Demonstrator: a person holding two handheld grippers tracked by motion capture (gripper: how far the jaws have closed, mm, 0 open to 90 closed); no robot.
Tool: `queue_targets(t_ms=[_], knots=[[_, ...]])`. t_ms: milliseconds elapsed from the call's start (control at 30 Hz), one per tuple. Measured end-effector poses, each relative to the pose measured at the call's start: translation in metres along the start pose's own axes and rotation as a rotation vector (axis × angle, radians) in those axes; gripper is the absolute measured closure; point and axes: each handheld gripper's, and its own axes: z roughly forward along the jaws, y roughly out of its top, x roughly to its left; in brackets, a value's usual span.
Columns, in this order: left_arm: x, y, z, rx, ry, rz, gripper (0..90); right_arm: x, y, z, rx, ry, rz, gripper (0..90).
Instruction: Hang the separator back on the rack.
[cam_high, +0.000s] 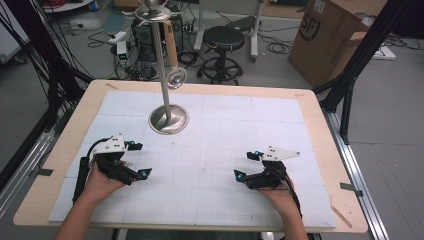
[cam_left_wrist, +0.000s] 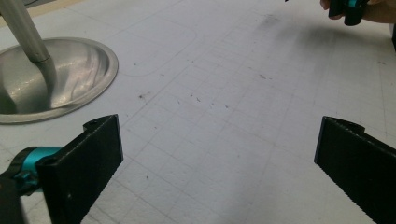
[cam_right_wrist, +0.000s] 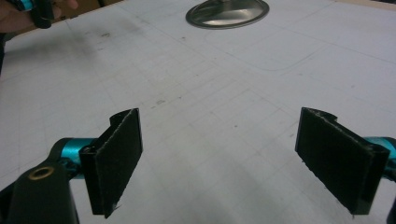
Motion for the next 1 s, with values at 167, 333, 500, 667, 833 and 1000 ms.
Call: queue_targets(t_ms=[167, 333, 500, 667, 833, 1000], knots=[[-0.0016, 0.0004, -0.0011, -0.007, -0.006, 0.003, 1.7, -0.0005, -0.0029, -0.0032, 0.003, -0.016, 0.013, 14.1], [-0.0012, 0.0004, 0.0003, -0.012, -0.01, 0.001, 1.7, -0.001, -0.0051, -0.0043, 0.011, -0.019, 0.018, 14.1], [-0.0008, 0.0007, -0.0014, -0.023, -0.006, -0.001, 1.7, -0.0027, -0.0064, -0.0034, 0.019, -0.016, 0.024, 14.1], [-0.0014, 0.0003, -0.0012, -0.019, -0.011, -0.002, 1.7, -0.0029, -0.0067, -0.0027, 0.018, -0.011, 0.022, 14.1], [-0.0055, -0.0022, 0.001, -0.002, -0.019, 0.002, 1.7, -0.0046, -0.006, -0.0017, 0.015, -0.022, 0.033, 14.1], [-0.0073, -0.0037, 0.0025, 0.017, -0.012, 0.011, 1.7, -0.0051, -0.0063, -0.0032, 0.001, -0.017, 0.049, 14.1]])
